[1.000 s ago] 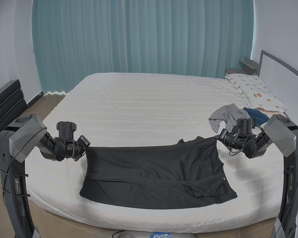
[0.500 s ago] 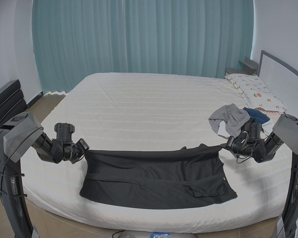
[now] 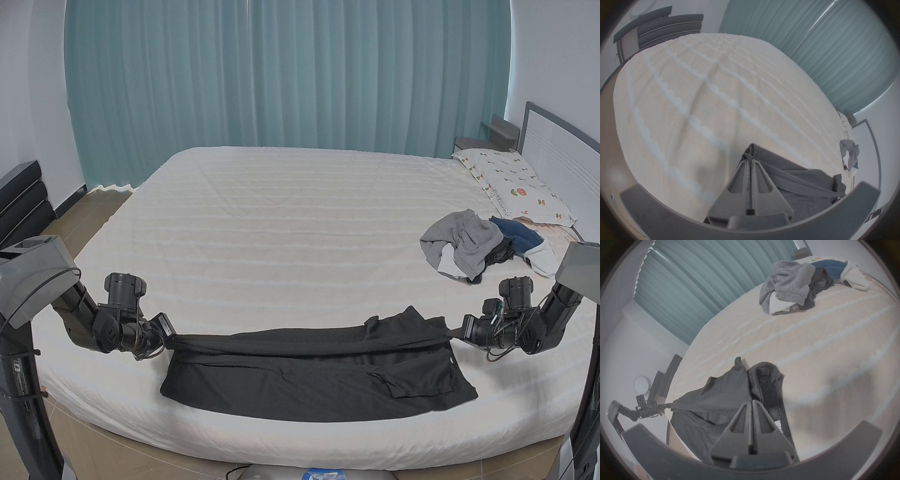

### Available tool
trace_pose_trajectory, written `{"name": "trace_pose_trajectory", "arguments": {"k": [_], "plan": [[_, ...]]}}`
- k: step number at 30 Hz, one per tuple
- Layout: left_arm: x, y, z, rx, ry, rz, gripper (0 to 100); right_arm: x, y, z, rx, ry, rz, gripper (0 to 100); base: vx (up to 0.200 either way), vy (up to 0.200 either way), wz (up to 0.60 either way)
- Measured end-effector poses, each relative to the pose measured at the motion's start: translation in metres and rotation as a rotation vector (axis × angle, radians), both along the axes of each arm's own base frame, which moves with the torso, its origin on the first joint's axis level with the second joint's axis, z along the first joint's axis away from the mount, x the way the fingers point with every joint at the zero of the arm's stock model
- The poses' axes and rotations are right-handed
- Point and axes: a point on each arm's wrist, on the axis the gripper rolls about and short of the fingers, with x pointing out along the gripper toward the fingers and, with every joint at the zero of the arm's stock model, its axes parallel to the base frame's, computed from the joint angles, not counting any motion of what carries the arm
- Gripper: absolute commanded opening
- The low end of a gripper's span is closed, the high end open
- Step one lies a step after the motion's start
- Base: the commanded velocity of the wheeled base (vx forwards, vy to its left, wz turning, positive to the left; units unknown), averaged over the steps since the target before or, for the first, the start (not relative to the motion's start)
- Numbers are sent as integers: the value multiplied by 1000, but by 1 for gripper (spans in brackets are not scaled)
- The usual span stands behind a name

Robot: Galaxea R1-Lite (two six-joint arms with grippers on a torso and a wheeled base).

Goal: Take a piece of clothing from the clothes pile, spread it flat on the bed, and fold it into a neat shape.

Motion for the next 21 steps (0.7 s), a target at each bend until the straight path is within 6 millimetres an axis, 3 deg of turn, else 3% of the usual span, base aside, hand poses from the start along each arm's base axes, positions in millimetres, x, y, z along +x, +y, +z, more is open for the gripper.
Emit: {"name": "trace_pose_trajectory", "arguments": {"k": [7, 18, 19, 21], "plan": [[-20, -4, -7, 25, 62, -27, 0, -16, 1, -6, -23, -13, 9, 0, 0, 0, 0], [-28, -7, -9, 29, 84, -34, 0, -24, 1, -10, -25, 19, 5, 0, 0, 0, 0], [-28, -7, -9, 29, 85, -33, 100, -24, 1, -11, -26, 20, 5, 0, 0, 0, 0], [-30, -7, -10, 28, 91, -34, 100, -24, 1, -11, -26, 22, 5, 0, 0, 0, 0]]}}
